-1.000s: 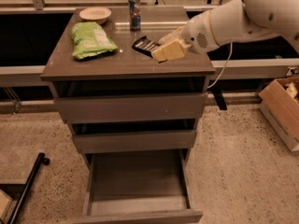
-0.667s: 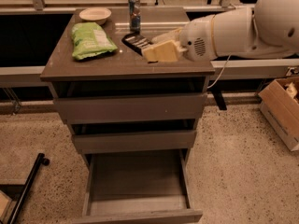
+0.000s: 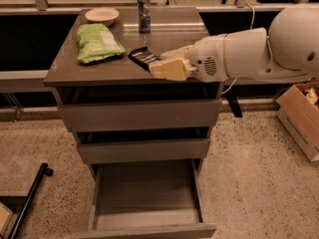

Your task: Place rxbar chocolate into bottom drawer

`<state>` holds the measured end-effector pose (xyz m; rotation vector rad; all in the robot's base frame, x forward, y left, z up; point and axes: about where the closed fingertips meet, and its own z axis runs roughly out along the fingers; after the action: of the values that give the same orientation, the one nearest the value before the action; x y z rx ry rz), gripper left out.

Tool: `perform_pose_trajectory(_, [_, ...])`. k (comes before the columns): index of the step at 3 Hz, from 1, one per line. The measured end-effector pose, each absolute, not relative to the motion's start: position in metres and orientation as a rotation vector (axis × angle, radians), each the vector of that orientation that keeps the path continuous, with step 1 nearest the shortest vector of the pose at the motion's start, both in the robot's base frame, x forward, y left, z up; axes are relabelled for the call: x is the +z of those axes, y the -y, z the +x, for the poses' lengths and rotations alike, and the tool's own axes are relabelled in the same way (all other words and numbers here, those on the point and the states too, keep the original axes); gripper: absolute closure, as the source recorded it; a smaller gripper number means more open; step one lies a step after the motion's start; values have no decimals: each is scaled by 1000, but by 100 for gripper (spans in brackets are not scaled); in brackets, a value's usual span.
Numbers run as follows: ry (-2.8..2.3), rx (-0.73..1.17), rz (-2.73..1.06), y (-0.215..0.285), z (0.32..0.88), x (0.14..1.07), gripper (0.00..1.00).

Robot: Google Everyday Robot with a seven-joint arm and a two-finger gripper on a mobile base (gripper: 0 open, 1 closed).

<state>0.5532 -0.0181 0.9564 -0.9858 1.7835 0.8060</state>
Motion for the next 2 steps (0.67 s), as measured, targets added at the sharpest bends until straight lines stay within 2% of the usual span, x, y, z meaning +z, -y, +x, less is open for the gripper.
perform_pose_trajectory(2, [-1919, 922, -1137, 18, 532, 862, 100])
